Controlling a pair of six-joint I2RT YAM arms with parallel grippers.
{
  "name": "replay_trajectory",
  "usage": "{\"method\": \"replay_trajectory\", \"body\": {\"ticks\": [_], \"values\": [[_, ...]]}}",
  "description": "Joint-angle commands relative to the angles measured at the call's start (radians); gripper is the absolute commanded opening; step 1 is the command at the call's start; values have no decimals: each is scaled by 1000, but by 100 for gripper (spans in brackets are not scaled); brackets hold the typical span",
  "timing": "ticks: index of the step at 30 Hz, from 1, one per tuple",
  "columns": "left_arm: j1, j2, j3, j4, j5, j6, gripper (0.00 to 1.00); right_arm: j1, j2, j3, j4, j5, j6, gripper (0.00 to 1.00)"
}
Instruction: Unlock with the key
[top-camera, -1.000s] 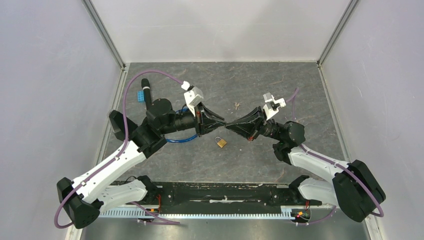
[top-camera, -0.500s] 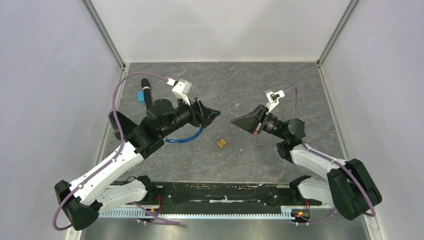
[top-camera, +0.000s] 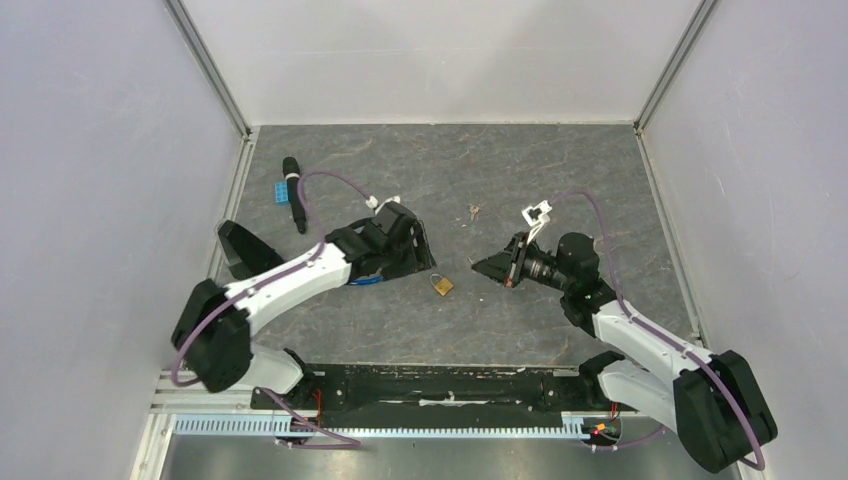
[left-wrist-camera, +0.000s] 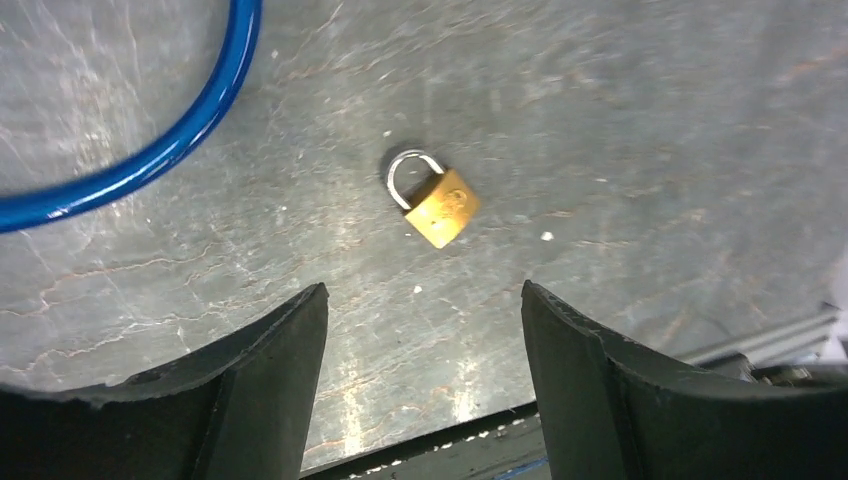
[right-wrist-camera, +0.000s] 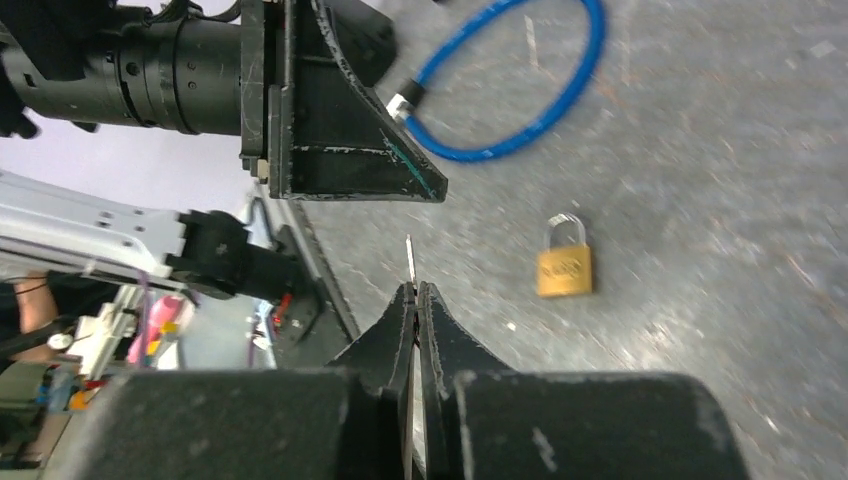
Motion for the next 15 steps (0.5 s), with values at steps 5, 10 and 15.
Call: {"method": "replay_trajectory", "body": {"ticks": [5, 10, 15], "values": [[-36, 241, 92, -72, 22, -291, 74, -2, -48, -22, -272, 111, -219, 0], [-61, 381, 184, -171, -2, -406, 74, -2, -62, -32, -295, 137, -267, 0], [-84, 513, 330, -308, -53, -429, 74, -3, -34, -29, -279, 122, -292, 0]]}}
